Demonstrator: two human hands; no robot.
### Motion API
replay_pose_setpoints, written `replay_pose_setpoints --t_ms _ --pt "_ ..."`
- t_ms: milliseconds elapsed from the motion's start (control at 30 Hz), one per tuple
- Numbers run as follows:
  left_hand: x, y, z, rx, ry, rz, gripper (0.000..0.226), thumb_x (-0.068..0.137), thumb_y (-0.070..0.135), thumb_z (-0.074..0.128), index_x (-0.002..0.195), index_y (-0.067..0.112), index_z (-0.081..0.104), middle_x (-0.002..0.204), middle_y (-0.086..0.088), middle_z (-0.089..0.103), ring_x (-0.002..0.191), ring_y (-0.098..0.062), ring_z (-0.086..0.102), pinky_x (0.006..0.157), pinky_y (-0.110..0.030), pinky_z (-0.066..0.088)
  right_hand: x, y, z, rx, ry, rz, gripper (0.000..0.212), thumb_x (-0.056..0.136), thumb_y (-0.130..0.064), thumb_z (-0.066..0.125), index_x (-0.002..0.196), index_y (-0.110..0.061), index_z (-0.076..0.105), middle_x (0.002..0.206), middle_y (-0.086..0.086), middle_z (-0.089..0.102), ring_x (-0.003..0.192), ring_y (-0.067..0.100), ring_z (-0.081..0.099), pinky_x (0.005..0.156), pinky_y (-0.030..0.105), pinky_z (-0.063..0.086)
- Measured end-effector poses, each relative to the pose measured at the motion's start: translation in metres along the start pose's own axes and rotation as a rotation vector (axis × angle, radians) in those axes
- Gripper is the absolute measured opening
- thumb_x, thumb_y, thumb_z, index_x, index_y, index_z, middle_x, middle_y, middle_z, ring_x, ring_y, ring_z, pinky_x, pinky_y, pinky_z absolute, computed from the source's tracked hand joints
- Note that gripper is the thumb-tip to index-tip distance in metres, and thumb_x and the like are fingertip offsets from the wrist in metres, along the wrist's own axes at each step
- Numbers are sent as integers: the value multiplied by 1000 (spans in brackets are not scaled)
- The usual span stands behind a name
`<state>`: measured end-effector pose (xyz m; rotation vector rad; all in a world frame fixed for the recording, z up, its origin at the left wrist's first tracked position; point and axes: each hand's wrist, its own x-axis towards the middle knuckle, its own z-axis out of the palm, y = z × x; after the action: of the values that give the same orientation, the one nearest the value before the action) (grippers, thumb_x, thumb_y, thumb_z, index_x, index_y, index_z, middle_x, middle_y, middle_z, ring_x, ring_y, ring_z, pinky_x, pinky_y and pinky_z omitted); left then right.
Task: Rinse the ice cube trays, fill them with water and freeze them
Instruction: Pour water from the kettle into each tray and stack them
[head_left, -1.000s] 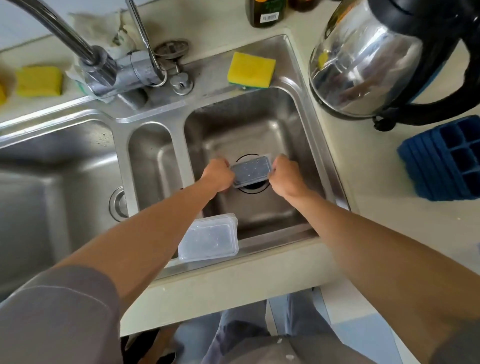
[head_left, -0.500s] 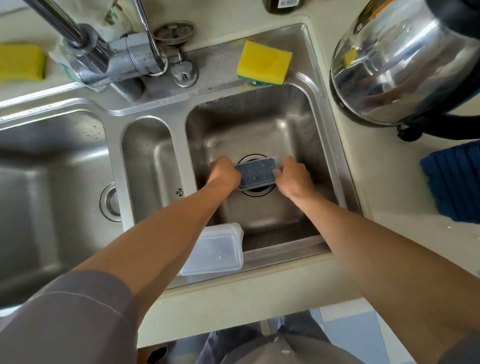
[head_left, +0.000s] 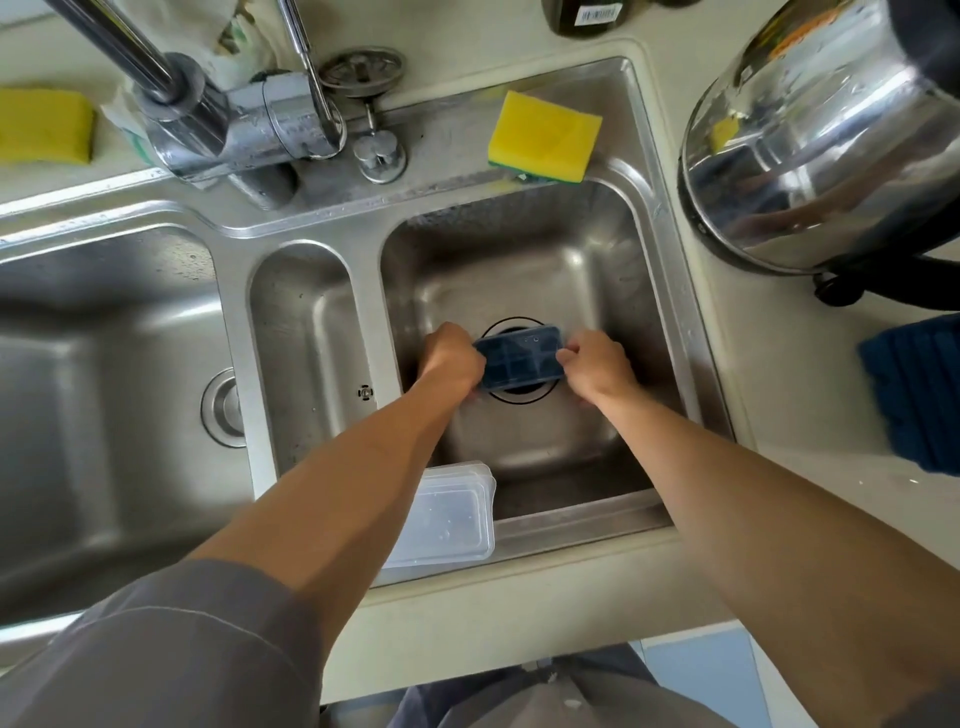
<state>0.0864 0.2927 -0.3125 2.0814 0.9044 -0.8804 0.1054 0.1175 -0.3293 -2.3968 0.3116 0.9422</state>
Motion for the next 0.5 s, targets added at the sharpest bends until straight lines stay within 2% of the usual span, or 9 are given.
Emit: replay_pose_setpoints --t_ms 133,300,367,433,500 --pt "3 -1 3 -20 -14 -14 21 100 6 59 119 0 65 110 -22 68 91 -39 72 79 -48 63 -2 1 3 29 0 16 21 105 -26 53 109 -11 67 99 12 66 92 36 69 84 52 60" --pt "4 9 -2 -61 -76 -92 20 99 3 60 118 0 63 112 -25 66 92 -42 72 78 -50 63 -5 -3 3 41 18 18 23 106 -24 51 112 -10 68 102 13 68 94 34 69 84 50 61" --pt "-1 11 -6 -7 -99 -81 22 99 5 60 121 0 62 115 -25 64 93 -44 71 79 -50 63 -11 -6 -2 -6 4 14 25 106 -24 51 114 -7 69 106 15 69 94 35 70 84 49 60" --pt "-8 12 -9 30 -108 -30 25 102 12 57 124 -1 60 118 -25 63 97 -43 70 82 -50 62 -20 -7 -9 -8 -16 14 27 105 -22 53 116 -5 69 109 17 70 94 36 70 85 48 61" --pt "-16 14 -13 -21 -56 46 35 104 30 54 122 1 60 117 -21 65 100 -36 68 87 -47 60 -32 -6 -16 60 -33 -7 25 106 -22 52 115 -6 69 105 16 70 90 33 72 76 45 63"
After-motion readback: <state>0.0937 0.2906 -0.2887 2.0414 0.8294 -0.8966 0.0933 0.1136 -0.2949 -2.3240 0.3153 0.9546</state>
